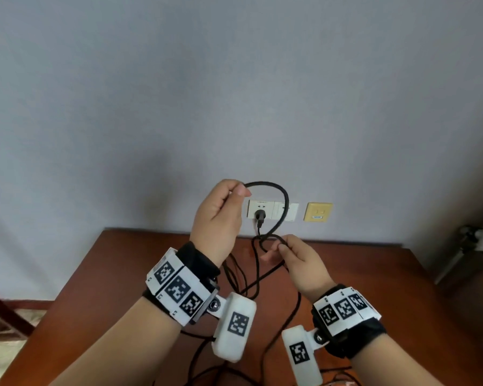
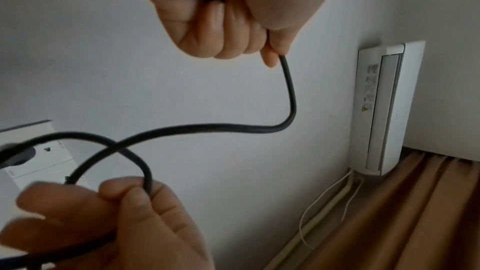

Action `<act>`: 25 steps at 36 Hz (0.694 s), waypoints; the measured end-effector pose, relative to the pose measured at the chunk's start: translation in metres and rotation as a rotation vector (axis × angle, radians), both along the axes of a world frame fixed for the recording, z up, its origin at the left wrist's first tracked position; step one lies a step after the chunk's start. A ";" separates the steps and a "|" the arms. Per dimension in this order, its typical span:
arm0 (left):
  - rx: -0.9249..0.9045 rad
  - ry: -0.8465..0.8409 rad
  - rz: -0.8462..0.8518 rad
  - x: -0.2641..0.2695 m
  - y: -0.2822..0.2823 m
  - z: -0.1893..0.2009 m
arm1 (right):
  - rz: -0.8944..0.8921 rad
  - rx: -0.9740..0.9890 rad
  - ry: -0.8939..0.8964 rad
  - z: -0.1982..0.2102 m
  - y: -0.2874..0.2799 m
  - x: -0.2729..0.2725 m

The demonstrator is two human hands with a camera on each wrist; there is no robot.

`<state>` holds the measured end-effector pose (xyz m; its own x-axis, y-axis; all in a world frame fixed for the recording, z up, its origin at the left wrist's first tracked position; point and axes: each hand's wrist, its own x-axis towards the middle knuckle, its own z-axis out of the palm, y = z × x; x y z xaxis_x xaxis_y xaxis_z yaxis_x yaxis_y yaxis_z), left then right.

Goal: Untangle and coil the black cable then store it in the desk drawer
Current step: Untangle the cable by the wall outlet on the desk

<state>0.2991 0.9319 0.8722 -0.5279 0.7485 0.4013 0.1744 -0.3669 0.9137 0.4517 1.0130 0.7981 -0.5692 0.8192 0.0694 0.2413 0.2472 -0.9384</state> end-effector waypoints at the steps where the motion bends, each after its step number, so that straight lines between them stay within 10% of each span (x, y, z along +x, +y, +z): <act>1: 0.028 -0.047 -0.008 -0.001 -0.001 0.001 | -0.022 0.026 -0.006 0.000 0.001 0.001; 6: 0.133 -0.219 0.034 -0.017 -0.004 0.007 | -0.172 0.173 -0.191 0.000 0.013 0.012; 12: 0.123 -0.153 0.138 -0.031 -0.001 0.003 | -0.064 -0.355 -0.071 0.010 0.002 0.012; 20: -0.364 0.278 0.376 -0.065 -0.008 -0.013 | -0.091 0.038 -0.339 0.013 0.015 0.011; 25: -0.061 0.548 0.371 -0.034 -0.025 0.008 | -0.082 0.095 -0.346 0.016 0.014 0.003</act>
